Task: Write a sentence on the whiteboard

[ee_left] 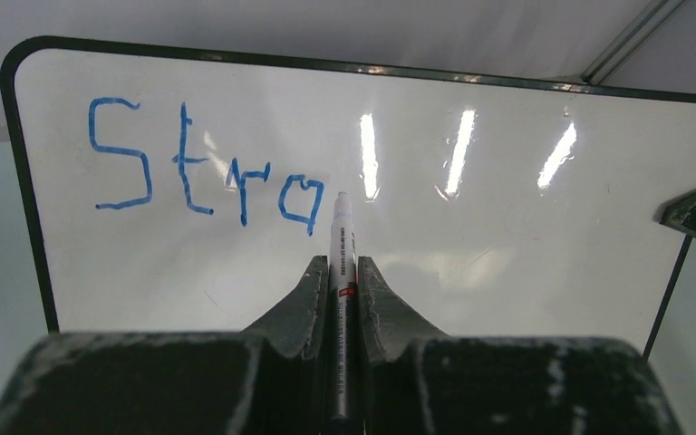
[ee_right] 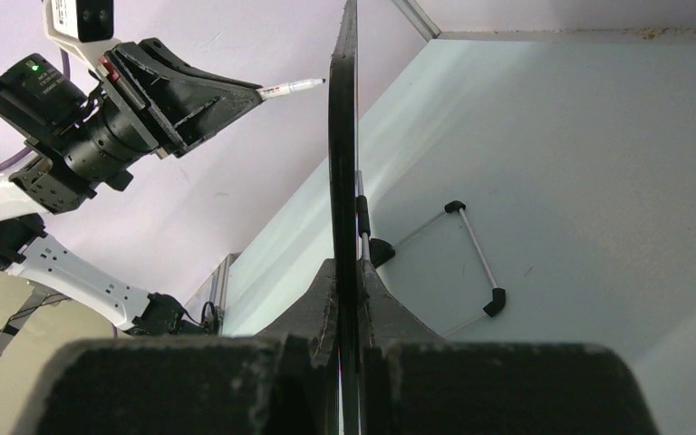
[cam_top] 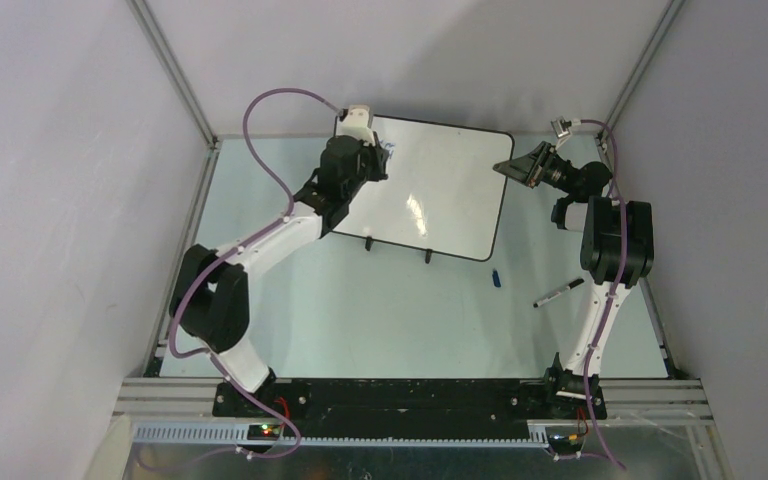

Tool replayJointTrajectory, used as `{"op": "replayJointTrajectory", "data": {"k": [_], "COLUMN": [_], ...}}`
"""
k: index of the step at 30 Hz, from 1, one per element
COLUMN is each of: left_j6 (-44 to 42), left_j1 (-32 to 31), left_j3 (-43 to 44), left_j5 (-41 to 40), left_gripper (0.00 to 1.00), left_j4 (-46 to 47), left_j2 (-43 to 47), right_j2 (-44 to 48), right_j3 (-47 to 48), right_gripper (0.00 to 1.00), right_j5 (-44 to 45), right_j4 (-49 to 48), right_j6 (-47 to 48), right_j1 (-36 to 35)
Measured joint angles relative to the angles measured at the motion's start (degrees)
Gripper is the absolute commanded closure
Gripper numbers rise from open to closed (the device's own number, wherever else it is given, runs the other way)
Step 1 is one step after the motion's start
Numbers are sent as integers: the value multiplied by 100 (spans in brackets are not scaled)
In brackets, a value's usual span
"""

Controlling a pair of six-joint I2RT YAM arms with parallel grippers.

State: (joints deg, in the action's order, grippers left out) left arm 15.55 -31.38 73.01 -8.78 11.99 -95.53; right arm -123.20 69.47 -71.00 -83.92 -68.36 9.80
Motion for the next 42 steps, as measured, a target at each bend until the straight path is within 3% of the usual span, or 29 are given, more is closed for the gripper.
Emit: {"op": "replayJointTrajectory", "data": {"k": [42], "left_j6": [-28], "left_j1": [0], "left_j3": [756], "left_j5": [39], "left_gripper": [100], "left_j4": [-640], "left_j2": [-522], "right_j2": [9], "right_j3": [-2], "right_gripper": [100], "right_j5": [-2], "right_j4": [0], "right_j6": [0], "right_j1": [0]}}
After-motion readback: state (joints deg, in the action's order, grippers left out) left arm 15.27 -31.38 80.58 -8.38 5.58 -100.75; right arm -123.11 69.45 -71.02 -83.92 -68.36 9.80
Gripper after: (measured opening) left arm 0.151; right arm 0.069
